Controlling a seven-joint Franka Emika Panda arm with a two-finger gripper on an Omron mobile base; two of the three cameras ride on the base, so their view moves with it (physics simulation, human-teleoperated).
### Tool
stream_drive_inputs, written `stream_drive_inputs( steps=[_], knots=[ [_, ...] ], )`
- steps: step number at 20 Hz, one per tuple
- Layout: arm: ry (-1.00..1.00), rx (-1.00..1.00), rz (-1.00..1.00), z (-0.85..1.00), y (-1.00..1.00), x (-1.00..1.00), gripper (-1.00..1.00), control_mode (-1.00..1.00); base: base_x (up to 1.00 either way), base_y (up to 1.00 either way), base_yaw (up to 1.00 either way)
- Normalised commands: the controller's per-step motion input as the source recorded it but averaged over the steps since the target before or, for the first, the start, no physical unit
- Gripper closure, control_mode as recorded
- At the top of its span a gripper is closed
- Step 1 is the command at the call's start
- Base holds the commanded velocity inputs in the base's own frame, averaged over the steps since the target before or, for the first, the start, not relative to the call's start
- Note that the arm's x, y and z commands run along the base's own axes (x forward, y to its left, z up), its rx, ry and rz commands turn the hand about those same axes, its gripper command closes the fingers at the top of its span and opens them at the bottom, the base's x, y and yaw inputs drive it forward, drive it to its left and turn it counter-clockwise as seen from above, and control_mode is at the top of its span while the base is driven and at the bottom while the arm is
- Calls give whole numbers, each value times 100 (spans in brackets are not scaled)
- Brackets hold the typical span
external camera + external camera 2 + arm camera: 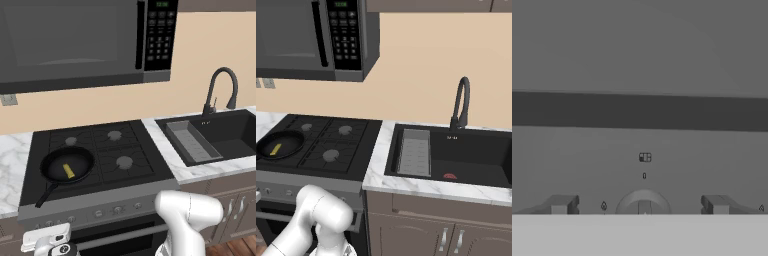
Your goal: Pick up the butter stick and place it in the pan. Then turn on the burner for the pan.
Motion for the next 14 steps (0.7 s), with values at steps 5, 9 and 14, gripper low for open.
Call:
stream_drive_inputs(
  steps=[5,9,14],
  knots=[
    [0,0,0,0,0,0,100,-100,0,0,0],
    [0,0,0,0,0,0,100,-100,0,0,0],
    [0,0,0,0,0,0,100,-100,0,0,0]
  ],
)
